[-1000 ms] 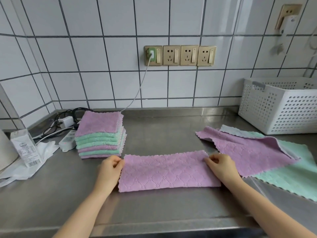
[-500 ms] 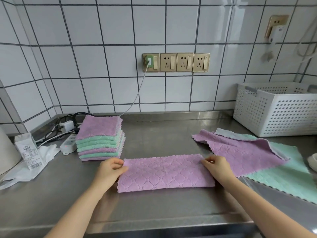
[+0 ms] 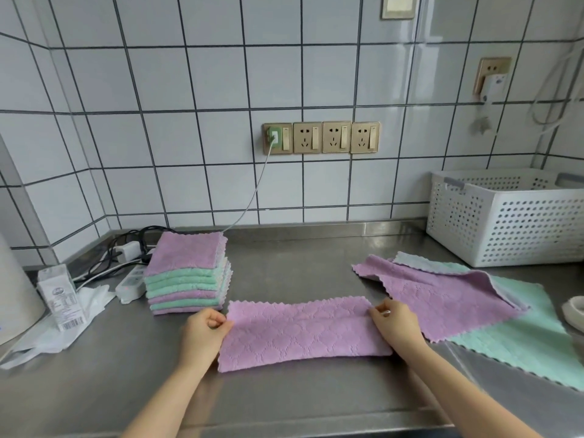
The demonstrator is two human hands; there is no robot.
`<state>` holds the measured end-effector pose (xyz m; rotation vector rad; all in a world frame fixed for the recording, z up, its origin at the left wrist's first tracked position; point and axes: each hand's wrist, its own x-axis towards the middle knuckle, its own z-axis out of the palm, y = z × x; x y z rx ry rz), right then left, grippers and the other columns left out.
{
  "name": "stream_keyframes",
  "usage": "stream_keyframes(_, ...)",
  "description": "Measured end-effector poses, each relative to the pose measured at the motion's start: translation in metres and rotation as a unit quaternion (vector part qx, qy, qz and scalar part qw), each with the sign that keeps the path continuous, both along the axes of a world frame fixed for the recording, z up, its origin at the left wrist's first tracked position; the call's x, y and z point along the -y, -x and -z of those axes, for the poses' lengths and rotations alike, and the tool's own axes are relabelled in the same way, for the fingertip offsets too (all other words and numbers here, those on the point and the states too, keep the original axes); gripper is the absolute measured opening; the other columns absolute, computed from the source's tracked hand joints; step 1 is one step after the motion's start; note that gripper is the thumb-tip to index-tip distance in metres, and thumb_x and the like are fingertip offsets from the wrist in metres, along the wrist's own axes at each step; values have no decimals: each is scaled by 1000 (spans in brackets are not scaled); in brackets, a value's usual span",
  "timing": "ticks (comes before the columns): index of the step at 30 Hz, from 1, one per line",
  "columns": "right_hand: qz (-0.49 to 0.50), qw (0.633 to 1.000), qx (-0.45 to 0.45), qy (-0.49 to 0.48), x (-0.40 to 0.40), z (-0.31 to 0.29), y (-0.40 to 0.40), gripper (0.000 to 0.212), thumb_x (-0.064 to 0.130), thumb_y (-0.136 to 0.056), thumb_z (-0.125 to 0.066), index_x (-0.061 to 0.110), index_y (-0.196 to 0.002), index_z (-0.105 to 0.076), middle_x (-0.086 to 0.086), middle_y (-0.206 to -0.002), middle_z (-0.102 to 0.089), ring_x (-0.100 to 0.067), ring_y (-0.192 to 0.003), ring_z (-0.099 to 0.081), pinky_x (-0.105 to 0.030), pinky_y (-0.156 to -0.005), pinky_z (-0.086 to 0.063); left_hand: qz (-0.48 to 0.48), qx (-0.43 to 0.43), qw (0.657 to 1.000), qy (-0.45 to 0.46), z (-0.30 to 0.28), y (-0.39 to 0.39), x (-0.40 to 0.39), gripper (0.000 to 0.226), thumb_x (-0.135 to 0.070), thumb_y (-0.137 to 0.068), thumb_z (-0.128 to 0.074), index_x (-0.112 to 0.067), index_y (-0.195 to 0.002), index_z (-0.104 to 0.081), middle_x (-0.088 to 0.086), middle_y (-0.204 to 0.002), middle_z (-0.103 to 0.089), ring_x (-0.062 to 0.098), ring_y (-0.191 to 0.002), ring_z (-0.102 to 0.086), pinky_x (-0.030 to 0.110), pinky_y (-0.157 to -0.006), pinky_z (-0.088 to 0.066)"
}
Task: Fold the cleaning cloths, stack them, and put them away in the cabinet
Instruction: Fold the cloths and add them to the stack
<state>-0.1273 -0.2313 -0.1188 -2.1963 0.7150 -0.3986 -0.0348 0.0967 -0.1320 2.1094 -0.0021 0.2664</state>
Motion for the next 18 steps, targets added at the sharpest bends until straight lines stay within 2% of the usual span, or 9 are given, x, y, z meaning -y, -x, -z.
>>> stream_keyframes(2, -1, 1000, -8, -24, 2, -7, 3, 17, 19, -88, -56, 8, -94, -66, -10, -93, -69, -29, -88, -62, -31, -73, -48, -6, -16, 1000, 7, -4, 1, -3, 19, -10, -70, -79, -21, -70, -63, 0, -73, -69, 24, -70, -66, 47, -72, -56)
stream_keyframes(4, -15, 1000, -9, -18, 1, -19, 10, 21, 18, -89, -50, 6, -103, -60, -14, -92, -68, -33, -83, -63, -39, -70, -53, -23, 27, 999, -31, -12, 6, -6, 15, -12, -74, -74, -20, -83, -64, 1, -91, -68, 26, -81, -65, 44, -78, -55)
stream_keyframes(6, -33, 989, 28, 143, -6, -30, 19, 23, 12, -90, -47, 8, -110, -55, -13, -97, -64, -34, -86, -59, -38, -64, -48, -19, 142, 983, -117, -26, 24, 0, 18, -11, -81, -67, -17, -98, -66, -2, -101, -63, 21, -91, -61, 36, -81, -50)
stream_keyframes(8, -84, 935, 123, 323, -27, -38, 26, 21, 8, -85, -53, 9, -103, -62, -10, -98, -61, -33, -89, -57, -37, -64, -48, 94, 199, 963, -153, -41, 47, 19, 25, -16, -85, -63, -17, -110, -65, -5, -109, -60, 13, -100, -57, 28, -92, -44)
stream_keyframes(10, -216, 901, 133, 353, -51, -34, 27, 24, 21, -87, -50, 11, -102, -66, -8, -101, -60, -31, -94, -57, -38, -77, -50, 246, 128, 936, -218, -43, 67, 44, 52, -49, -88, -48, -20, -132, -52, -7, -135, -51, 8, -125, -44, 17, -107, -25)
stream_keyframes(12, -321, 884, 56, 336, -68, -19, 24, 42, 35, -90, -37, 14, -119, -59, -7, -120, -57, -27, -111, -52, -36, -97, -43, 309, 72, 889, -330, -34, 73, 61, 95, -83, -73, -13, -26, -147, -29, -11, -155, -24, 7, -144, -16, 23, -116, -8)
stream_keyframes(13, -341, 879, 32, 331, -72, -13, 25, 48, 40, -90, -34, 15, -126, -55, -5, -127, -54, -25, -119, -48, -34, -103, -38, 312, 52, 871, -375, -30, 74, 64, 104, -88, -64, -2, -30, -149, -20, -14, -158, -14, 8, -146, -6, 30, -118, -4)
stream_keyframes(15, -350, 877, 12, 328, -70, -2, 32, 52, 48, -94, -30, 18, -132, -50, -1, -137, -48, -22, -128, -41, -34, -110, -32, 312, 21, 858, -408, -20, 74, 61, 107, -84, -55, 6, -37, -149, -12, -18, -158, -3, 10, -147, 3, 39, -119, -2)
stream_keyframes(18, -350, 873, -34, 339, -56, 9, 53, 65, 63, -91, -13, 32, -144, -33, 9, -153, -28, -16, -144, -20, -34, -117, -15, 317, 28, 848, -423, -10, 80, 44, 104, -82, -52, 13, -44, -148, -7, -26, -153, 9, 9, -146, 10, 38, -118, 3)
